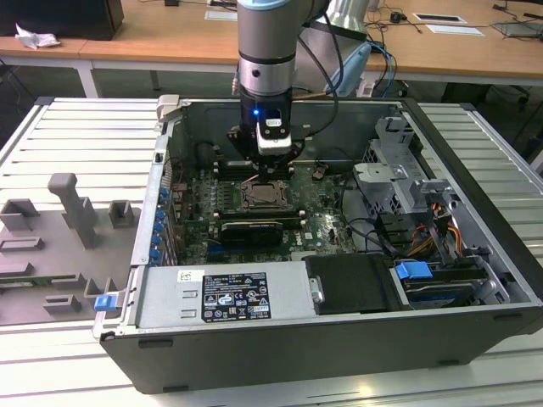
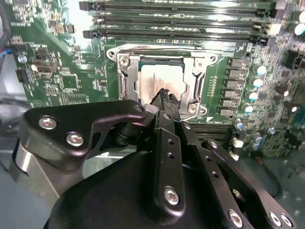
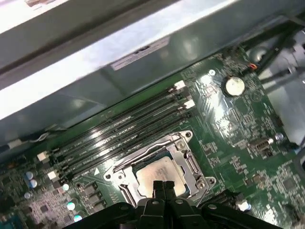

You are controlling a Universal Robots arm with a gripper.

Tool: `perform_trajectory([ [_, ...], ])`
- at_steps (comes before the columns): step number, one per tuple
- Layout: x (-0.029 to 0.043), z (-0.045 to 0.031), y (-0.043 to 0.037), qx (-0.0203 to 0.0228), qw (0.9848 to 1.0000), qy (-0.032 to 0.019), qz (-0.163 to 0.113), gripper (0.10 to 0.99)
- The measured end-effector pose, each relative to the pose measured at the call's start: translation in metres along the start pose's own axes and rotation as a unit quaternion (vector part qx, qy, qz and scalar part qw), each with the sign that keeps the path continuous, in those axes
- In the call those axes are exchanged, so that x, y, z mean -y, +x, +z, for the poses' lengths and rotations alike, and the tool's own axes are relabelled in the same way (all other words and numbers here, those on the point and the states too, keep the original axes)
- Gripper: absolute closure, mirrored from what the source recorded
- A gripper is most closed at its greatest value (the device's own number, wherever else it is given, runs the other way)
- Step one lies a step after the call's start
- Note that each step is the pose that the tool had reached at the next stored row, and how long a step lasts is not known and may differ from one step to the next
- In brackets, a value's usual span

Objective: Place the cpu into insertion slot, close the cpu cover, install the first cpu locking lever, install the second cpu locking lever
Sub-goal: 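Install the first cpu locking lever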

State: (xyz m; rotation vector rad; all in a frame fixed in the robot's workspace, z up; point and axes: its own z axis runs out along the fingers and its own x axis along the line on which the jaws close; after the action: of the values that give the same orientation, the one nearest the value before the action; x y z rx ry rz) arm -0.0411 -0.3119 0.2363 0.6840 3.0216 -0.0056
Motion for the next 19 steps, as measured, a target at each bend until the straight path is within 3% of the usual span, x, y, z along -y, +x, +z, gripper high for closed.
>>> perform_trajectory([
  [3,0.0001,0.0010,0.0001,-0.0002,0.9996,-0.0011,-0.028,0.980],
  [8,0.0000,0.0020,0.0001,-0.0005,0.9966,-0.0035,-0.082,0.980],
  [14,-0.0001,0.0029,-0.0002,-0.0009,0.9902,-0.0060,-0.140,0.980],
  [15,-0.0001,0.0032,-0.0002,-0.0010,0.9862,-0.0071,-0.165,0.980],
  [16,-0.0001,0.0033,-0.0003,-0.0015,0.9838,-0.0091,-0.179,0.980],
  [17,-0.0001,0.0034,-0.0002,-0.0037,0.9817,-0.0174,-0.189,0.980],
  [19,-0.0002,0.0034,-0.0003,-0.0076,0.9803,-0.0322,-0.195,0.980],
])
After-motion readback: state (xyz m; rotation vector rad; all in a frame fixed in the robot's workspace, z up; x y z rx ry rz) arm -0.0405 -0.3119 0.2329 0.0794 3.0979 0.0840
